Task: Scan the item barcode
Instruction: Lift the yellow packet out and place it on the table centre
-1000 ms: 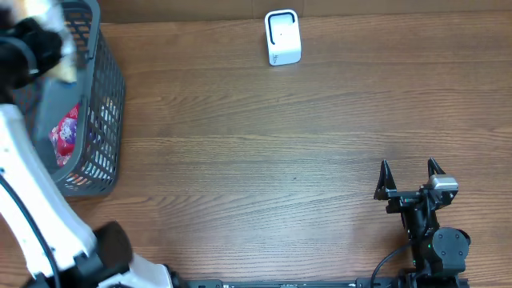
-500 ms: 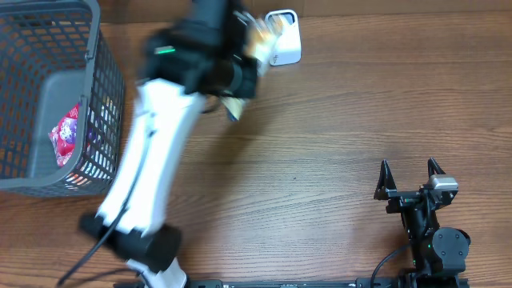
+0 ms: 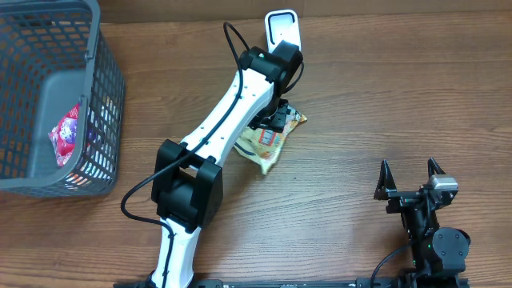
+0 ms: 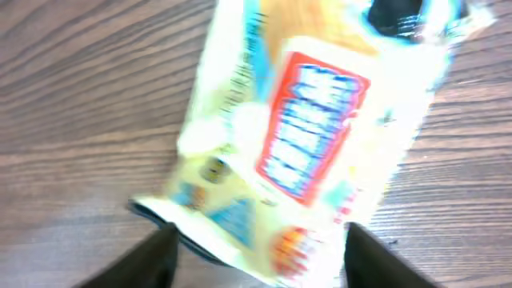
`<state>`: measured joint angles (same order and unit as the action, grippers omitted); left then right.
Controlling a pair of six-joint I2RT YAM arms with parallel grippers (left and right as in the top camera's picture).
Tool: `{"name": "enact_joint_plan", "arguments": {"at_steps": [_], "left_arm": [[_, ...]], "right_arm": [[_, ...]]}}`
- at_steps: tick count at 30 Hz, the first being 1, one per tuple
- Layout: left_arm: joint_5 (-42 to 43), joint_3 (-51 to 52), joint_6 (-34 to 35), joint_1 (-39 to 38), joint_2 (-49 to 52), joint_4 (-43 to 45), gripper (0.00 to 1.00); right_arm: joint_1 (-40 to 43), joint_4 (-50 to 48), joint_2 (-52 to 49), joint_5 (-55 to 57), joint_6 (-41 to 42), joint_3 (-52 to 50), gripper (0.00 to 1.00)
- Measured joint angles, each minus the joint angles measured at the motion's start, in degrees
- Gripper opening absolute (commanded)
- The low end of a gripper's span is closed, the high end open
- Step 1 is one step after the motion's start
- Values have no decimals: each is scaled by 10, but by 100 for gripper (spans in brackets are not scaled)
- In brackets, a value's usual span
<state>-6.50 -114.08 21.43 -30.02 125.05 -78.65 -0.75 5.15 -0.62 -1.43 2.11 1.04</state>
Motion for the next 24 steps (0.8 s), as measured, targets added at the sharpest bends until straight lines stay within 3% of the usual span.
{"name": "enact_joint_plan", "arguments": {"at_steps": [4, 8, 9, 11, 13, 14, 16, 24], "left_arm": [[-2, -37, 1, 1, 0, -41, 63], [-2, -174, -2, 10, -1, -98, 64], [-2, -207, -4, 15, -2, -106, 68], [-3, -284, -9, 33, -12, -127, 85], [-5, -357, -16, 61, -26, -146, 88], [-7, -386, -16, 81, -36, -153, 89], [-12, -442, -19, 146, -65, -171, 100], [-1, -480, -20, 418, -134, -178, 100]], "right_arm": [[0, 1, 0, 0, 0, 0, 100], [0, 1, 0, 0, 0, 0, 100], [0, 0, 0, 0, 0, 0, 100], [0, 0, 0, 0, 0, 0, 100], [0, 0, 0, 0, 0, 0, 100], [0, 0, 0, 0, 0, 0, 100], [0, 0, 0, 0, 0, 0, 100], [0, 0, 0, 0, 0, 0, 100]]}}
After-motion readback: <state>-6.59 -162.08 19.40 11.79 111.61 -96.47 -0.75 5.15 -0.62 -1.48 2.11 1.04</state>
